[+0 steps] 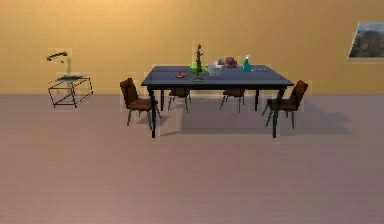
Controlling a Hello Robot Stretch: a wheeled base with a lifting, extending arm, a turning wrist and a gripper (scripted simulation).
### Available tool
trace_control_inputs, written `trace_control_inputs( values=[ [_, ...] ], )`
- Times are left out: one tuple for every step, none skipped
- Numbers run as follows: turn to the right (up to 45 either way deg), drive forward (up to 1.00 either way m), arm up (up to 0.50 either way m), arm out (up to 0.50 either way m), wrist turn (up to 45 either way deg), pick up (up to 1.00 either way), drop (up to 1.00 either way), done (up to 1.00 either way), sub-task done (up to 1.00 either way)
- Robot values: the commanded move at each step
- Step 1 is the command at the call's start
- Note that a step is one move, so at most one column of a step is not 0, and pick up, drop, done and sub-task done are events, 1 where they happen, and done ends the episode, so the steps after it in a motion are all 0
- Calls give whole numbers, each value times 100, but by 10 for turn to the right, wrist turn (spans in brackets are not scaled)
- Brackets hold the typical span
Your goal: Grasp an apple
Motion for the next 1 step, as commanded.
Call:
trace_control_inputs(
  values=[
    [0,0,0,0,360,0,0,0,0]
  ],
)
